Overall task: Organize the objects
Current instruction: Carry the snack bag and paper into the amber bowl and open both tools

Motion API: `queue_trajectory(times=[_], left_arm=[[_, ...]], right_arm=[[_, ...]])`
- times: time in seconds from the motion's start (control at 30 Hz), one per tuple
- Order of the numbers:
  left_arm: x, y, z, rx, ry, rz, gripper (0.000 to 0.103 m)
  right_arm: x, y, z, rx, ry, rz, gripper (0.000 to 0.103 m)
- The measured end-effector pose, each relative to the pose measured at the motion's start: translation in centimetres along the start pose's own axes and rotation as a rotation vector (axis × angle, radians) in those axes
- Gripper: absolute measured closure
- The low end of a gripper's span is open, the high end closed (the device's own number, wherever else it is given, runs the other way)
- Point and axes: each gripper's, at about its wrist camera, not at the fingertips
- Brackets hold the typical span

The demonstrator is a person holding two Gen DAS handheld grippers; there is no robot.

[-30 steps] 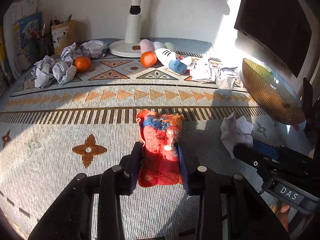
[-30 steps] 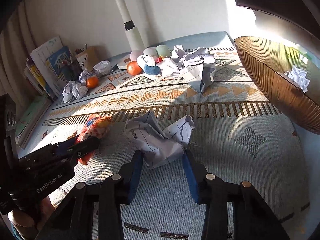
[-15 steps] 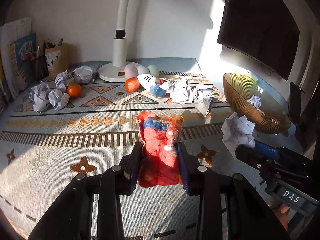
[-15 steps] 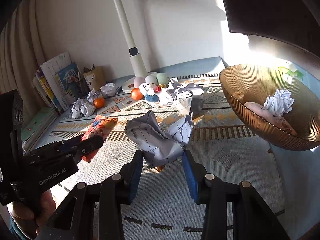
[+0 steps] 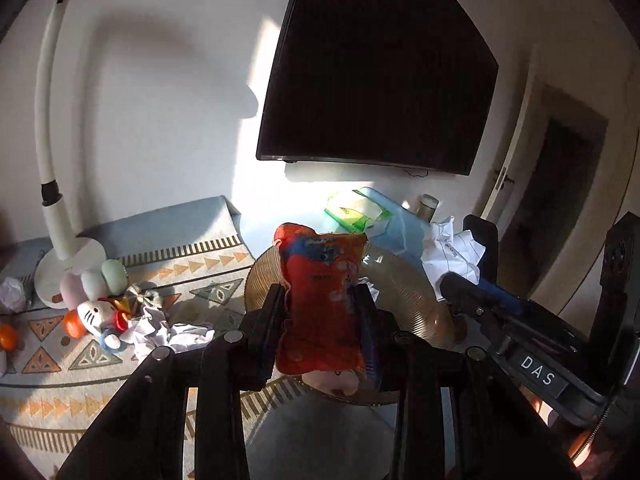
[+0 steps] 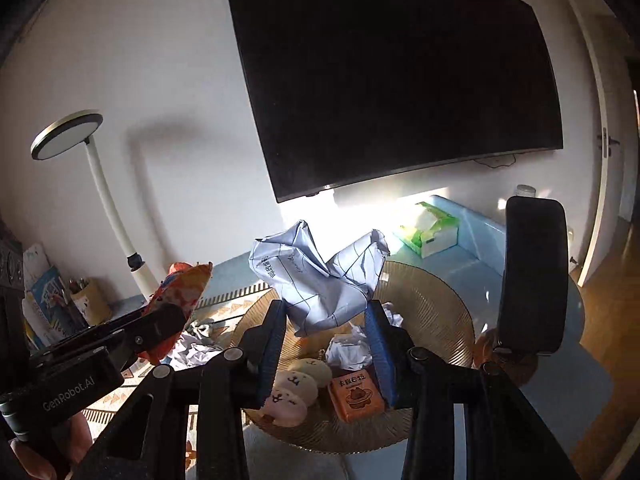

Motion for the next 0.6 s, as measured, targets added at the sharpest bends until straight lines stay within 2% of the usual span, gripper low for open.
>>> queue_trajectory(times=[0.1, 0.17, 0.2, 0.23, 0.3, 0.47, 0.6], left_arm=[[-4.1, -1.0, 0.5, -0.017, 0.047, -0.007, 0.071], [-6.3, -1.1, 0.7, 0.010, 0.087, 0.029, 0.070], [-7.0, -1.0, 0.7, 0.023, 0.100, 0.056, 0.065], [-7.6, -0.9, 0.6, 0.035, 0.109, 0.071, 0.055], [-7.9, -0.7, 0.6, 0.055, 0.108, 0.048, 0.036], [-6.5, 0.7, 0.9, 0.076, 0.085, 0.059, 0.036], [-3.7, 2.3, 1.3, 0.096, 0.050, 0.035, 0.036]], right_arm=[[-2.6, -3.2, 0.4, -0.069, 0.070, 0.029, 0.063], [-3.9, -4.2, 0.9, -0.085, 0.096, 0.047, 0.063], [-4.4, -4.6, 1.1, -0.094, 0.111, 0.054, 0.061], [-4.9, -5.0, 1.4, -0.106, 0.130, 0.047, 0.059], [-5.6, -5.9, 1.9, -0.138, 0.162, 0.015, 0.058], [-5.2, -6.5, 2.6, -0.178, 0.171, 0.000, 0.057], [-3.9, -4.2, 1.9, -0.159, 0.144, -0.068, 0.057]])
Point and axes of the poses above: each gripper's, at about its wrist camera, not at the fingertips, and x roughly against the way its jaws point, y to its left, z to its underside, and after that the axes turned 7 degrees about -z, right-handed
